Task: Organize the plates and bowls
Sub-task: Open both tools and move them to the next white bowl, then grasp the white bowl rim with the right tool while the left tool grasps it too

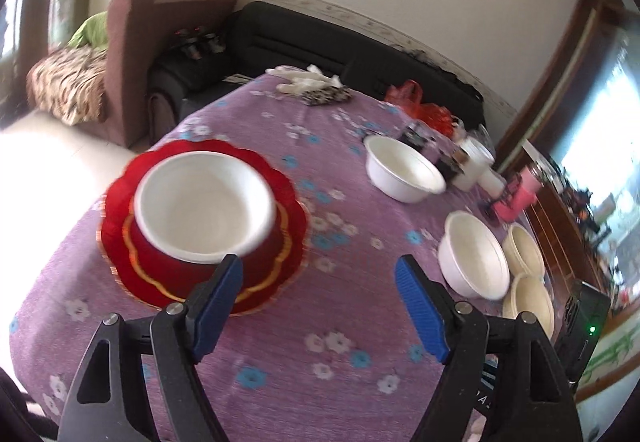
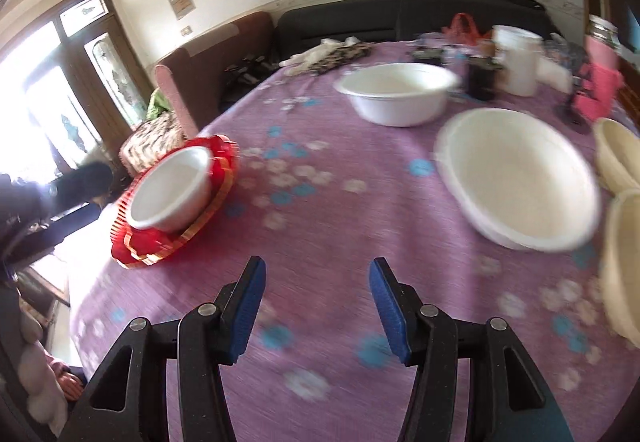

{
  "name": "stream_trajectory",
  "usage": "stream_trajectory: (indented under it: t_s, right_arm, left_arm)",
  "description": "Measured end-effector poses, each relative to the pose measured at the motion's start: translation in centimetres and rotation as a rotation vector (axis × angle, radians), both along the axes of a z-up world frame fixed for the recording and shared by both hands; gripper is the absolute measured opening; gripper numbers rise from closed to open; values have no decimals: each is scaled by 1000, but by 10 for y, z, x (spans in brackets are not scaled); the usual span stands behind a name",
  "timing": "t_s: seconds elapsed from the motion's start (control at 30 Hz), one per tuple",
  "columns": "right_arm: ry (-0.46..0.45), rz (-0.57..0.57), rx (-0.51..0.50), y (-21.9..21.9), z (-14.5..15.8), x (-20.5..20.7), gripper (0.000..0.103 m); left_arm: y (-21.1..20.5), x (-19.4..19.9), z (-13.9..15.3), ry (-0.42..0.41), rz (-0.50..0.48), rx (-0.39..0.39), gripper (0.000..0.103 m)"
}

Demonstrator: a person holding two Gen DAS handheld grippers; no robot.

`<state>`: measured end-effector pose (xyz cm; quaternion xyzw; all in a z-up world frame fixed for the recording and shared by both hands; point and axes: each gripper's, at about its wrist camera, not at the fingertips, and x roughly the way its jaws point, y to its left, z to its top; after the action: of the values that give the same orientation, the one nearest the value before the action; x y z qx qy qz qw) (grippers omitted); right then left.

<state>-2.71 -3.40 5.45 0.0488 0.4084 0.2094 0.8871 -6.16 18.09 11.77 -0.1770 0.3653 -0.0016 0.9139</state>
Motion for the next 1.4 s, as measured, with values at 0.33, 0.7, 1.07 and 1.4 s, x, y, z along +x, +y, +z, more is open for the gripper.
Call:
stream_trajectory:
  t_s: [0.33,0.7,1.07,1.4]
  right_arm:
    - [-59,-224,-5,-125,25,7,59]
    - [119,-315,-41,-177,30,103,61]
    - [264,-250,-163,-162,4,154,61]
    - [333,-235,-199,-154,-17,167,61]
  left_arm:
    - [-73,16,-13,55,-124,53,78]
    - [-118,95,-34,192,-246,-60,78]
    - [-151,166,-79,335,-270,-188,78]
    - [-164,189,-105,392,-269,-211,56]
